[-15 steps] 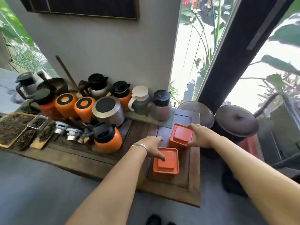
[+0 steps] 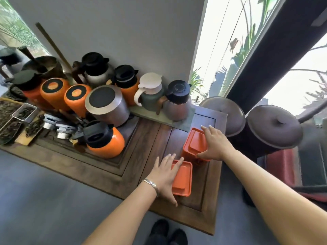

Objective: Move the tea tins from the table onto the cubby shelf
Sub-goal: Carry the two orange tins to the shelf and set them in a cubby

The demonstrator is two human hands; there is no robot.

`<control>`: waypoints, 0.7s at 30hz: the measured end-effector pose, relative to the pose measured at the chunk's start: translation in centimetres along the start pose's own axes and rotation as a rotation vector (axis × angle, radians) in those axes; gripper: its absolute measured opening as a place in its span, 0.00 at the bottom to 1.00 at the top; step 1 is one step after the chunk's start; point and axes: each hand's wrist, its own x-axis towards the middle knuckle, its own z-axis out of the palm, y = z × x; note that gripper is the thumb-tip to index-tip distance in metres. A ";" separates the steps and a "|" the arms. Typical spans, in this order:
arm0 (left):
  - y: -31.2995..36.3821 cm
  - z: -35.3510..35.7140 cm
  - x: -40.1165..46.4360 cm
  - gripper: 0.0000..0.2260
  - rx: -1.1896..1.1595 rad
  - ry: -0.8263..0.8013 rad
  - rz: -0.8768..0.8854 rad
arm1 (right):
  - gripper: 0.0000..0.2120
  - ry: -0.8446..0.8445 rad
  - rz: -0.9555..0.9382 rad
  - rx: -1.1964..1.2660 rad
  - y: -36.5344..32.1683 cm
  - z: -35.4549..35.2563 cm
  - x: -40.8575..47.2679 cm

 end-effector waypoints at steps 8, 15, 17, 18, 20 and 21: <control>-0.6 0.7 1.2 0.54 0.052 0.184 0.020 | 0.62 0.052 -0.023 -0.050 0.2 2.9 1.3; -0.9 -1.1 1.7 0.54 0.109 0.187 0.005 | 0.60 0.067 -0.028 -0.017 0.4 2.7 1.2; -1.2 -2.0 1.5 0.53 0.116 0.212 0.007 | 0.60 0.080 -0.014 -0.016 0.5 2.2 0.7; -1.4 -2.5 1.4 0.53 0.120 0.233 0.011 | 0.60 0.087 -0.008 -0.011 0.6 1.9 0.5; -1.9 -3.7 1.0 0.53 0.114 0.271 0.029 | 0.60 0.111 0.000 0.000 1.1 0.7 -0.1; -2.1 -4.5 0.8 0.53 0.115 0.285 0.042 | 0.60 0.131 0.005 0.004 1.4 0.0 -0.5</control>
